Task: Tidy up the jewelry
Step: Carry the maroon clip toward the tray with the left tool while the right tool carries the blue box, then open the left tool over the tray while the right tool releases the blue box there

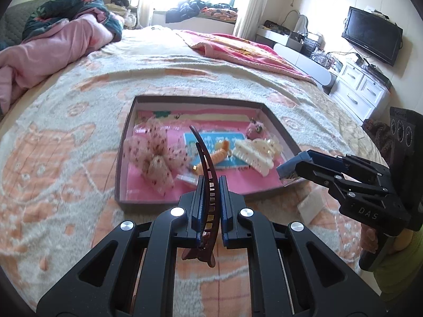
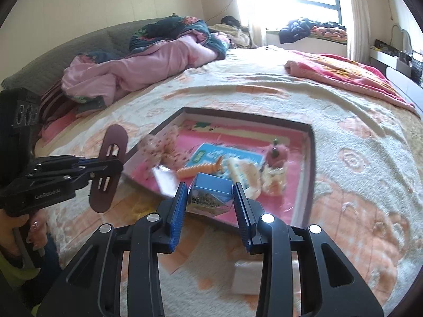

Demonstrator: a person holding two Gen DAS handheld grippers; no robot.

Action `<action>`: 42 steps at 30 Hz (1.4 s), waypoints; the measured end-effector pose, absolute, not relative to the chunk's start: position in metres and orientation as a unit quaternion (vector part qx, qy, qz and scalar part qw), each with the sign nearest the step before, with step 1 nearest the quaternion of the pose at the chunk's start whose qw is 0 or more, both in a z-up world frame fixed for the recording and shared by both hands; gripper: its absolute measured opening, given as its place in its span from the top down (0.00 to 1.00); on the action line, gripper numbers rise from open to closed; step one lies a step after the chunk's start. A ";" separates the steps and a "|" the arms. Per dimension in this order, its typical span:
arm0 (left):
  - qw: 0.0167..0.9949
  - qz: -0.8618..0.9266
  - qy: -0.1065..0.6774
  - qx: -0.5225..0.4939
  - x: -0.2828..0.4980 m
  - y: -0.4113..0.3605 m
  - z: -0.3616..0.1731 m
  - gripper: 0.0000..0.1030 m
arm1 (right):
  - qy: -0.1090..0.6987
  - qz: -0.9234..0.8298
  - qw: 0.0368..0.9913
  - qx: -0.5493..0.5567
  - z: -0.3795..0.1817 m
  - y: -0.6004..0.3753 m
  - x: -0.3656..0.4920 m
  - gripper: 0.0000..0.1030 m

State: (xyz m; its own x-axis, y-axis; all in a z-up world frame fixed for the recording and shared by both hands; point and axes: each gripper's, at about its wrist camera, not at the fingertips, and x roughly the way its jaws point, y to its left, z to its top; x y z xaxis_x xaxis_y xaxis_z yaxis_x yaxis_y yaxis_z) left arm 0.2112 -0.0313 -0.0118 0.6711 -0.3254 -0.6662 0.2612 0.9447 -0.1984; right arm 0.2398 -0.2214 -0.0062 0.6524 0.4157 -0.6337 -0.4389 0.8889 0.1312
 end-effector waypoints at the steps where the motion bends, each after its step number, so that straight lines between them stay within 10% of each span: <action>1: 0.914 -0.161 0.370 -0.039 0.215 -0.033 -0.010 0.95 | 0.344 0.232 0.910 -0.017 -0.006 -0.223 0.242 0.67; 42: 0.901 -0.158 0.404 -0.017 0.320 -0.067 -0.050 0.95 | 0.402 0.160 0.901 -0.017 -0.054 -0.258 0.306 0.67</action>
